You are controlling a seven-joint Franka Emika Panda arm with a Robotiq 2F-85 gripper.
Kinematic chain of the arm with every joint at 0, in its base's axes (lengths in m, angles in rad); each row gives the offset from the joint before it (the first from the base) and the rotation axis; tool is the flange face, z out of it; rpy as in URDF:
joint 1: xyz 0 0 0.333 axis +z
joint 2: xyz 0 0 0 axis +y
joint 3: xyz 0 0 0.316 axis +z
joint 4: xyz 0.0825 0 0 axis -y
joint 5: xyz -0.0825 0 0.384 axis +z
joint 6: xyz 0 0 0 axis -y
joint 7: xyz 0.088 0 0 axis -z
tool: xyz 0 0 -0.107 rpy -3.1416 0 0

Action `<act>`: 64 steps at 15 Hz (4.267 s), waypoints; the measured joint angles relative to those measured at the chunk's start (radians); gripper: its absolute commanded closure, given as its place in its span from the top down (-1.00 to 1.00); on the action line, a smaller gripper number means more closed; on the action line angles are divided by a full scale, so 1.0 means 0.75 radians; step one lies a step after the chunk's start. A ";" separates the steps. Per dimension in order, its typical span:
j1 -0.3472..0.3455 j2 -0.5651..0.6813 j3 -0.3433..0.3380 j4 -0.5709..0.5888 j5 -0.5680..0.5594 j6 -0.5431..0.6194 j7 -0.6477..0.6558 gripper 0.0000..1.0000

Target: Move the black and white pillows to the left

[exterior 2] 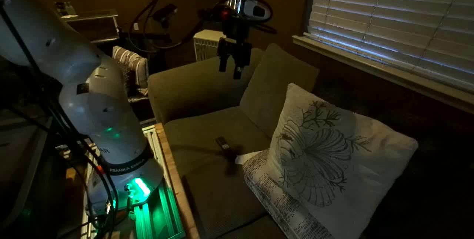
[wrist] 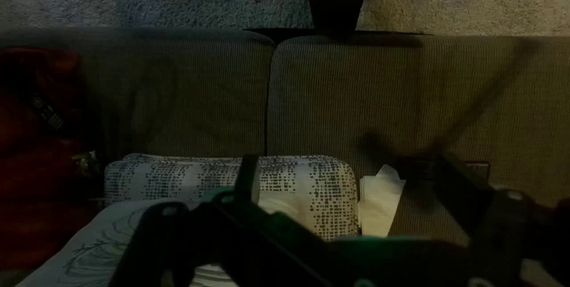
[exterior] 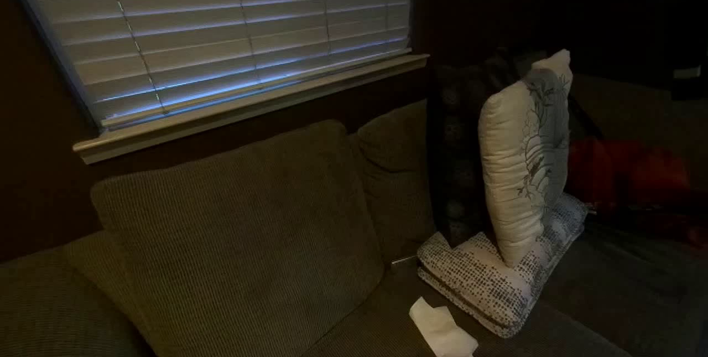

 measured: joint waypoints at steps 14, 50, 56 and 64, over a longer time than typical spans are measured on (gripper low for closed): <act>-0.094 0.000 -0.121 0.021 -0.008 0.134 0.151 1.00; -0.260 0.796 -0.372 0.425 0.177 1.204 0.924 1.00; -0.259 0.868 -0.372 0.461 0.208 1.287 0.862 1.00; -0.251 0.953 -0.367 0.571 0.338 1.289 0.721 1.00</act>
